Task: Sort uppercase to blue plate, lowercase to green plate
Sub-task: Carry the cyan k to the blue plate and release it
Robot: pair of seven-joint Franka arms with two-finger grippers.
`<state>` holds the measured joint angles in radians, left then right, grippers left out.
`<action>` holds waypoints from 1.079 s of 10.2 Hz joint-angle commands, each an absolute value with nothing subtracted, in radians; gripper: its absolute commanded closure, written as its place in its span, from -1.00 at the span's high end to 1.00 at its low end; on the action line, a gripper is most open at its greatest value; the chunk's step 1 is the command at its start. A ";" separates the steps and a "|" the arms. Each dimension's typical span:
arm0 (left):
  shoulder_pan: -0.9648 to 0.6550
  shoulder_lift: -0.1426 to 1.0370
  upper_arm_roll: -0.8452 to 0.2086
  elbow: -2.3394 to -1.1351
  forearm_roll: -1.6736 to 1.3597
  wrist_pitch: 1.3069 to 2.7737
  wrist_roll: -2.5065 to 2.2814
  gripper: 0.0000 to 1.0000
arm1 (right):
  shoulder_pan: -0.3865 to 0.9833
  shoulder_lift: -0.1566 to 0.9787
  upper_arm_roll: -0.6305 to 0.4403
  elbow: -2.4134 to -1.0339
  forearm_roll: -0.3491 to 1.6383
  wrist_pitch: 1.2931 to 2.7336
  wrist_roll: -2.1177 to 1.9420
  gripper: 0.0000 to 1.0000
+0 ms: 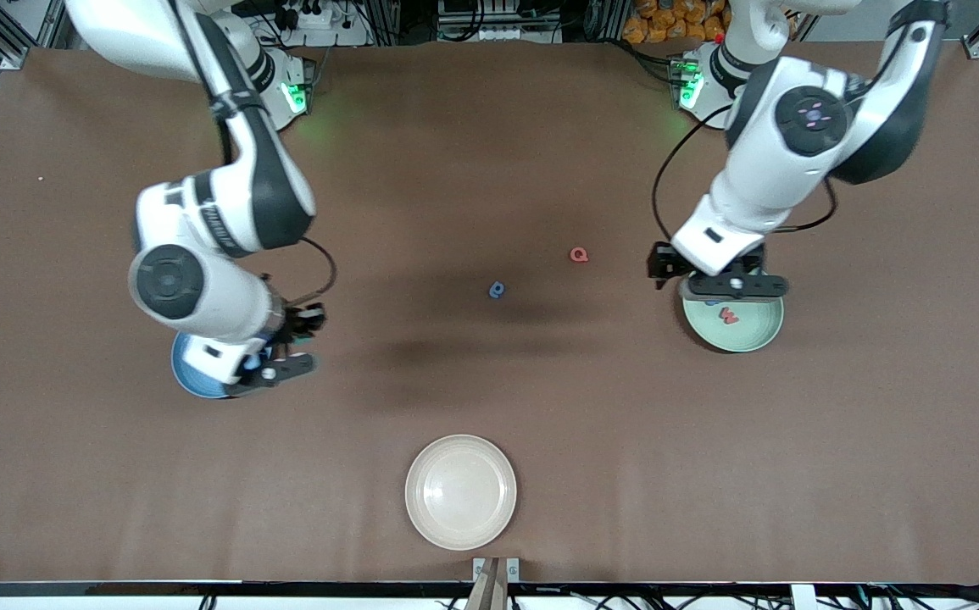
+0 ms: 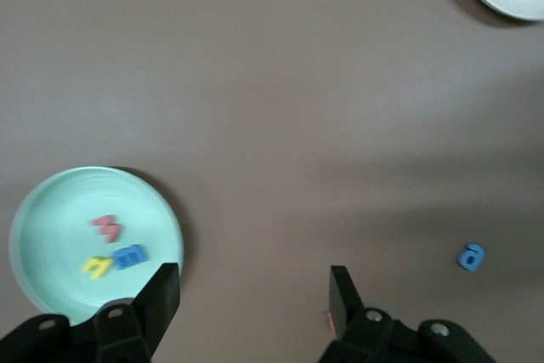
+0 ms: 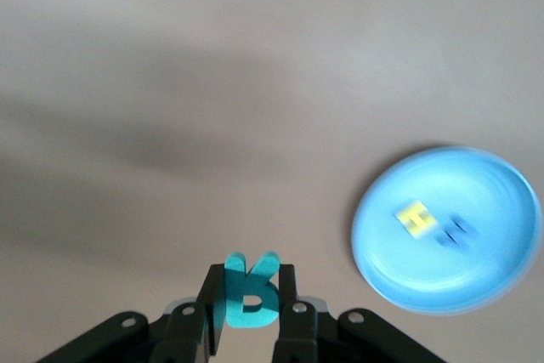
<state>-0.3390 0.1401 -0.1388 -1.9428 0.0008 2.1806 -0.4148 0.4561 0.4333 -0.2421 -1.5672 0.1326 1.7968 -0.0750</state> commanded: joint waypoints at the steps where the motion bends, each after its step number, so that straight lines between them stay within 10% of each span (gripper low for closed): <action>1: -0.379 0.257 -0.190 -1.928 -0.005 2.302 -0.497 0.60 | 0.416 0.376 -0.276 -1.732 0.144 1.838 -0.100 -1.00; 11: -0.638 0.601 -0.179 -1.714 0.117 2.391 -0.433 0.67 | 0.298 0.491 -0.335 -1.853 0.169 2.012 -0.213 -1.00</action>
<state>-0.6208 0.5506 -0.1873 -1.7611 0.0912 2.3960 -0.4733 0.3251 0.4923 -0.3621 -1.8078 0.1416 1.9503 -0.1965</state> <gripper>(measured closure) 0.167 0.714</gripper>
